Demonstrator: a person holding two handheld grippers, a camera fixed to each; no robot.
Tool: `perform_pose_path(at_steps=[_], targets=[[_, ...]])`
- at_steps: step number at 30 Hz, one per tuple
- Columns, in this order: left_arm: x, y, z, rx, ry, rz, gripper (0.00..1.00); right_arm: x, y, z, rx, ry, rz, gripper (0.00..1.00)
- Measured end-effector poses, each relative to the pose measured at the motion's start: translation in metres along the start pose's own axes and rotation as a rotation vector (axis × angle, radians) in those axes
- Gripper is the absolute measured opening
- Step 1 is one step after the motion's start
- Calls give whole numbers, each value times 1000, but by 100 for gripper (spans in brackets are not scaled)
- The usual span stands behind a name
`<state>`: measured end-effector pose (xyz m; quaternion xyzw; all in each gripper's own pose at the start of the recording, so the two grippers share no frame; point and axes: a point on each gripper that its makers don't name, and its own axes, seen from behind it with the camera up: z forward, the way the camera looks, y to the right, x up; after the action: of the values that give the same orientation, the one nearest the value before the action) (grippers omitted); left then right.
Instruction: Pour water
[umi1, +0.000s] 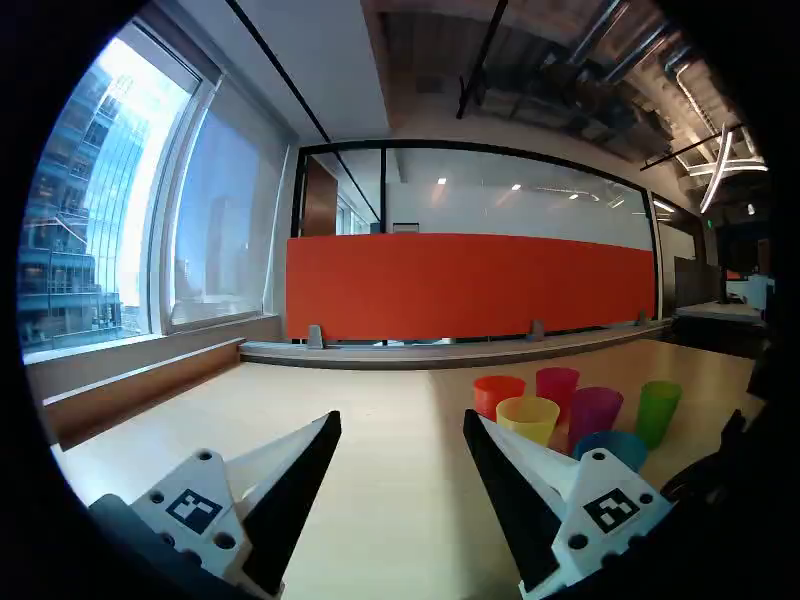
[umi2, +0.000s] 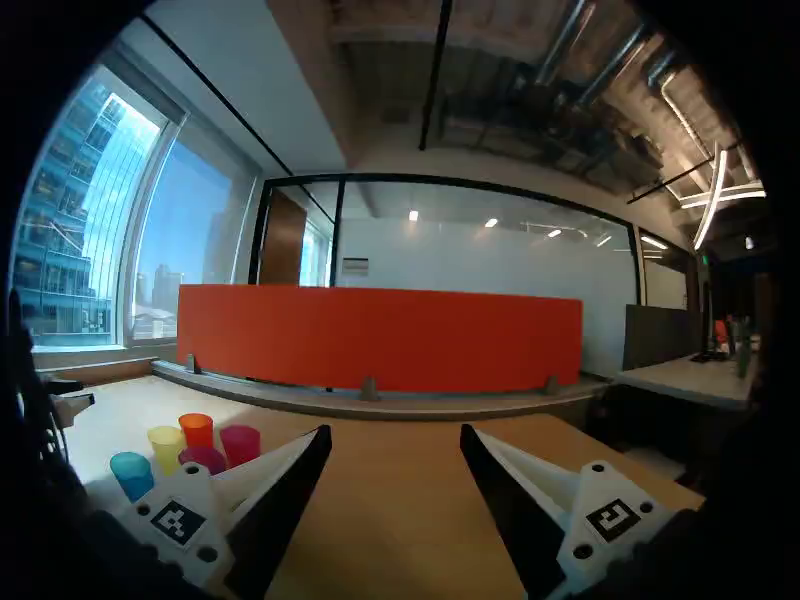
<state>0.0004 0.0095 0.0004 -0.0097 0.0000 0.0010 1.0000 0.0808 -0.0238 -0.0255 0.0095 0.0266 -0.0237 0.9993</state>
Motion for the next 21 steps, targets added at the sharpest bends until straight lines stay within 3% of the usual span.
perform_pose_path(at_steps=[8, 21], targets=[[0, 0, 0, 0, 0, 0, 91, -21, 1, 7, -22, -3, 5, 99], [0, 0, 1, 0, 0, 0, 91, -37, -10, 19, 6, 17, 30, 99]])
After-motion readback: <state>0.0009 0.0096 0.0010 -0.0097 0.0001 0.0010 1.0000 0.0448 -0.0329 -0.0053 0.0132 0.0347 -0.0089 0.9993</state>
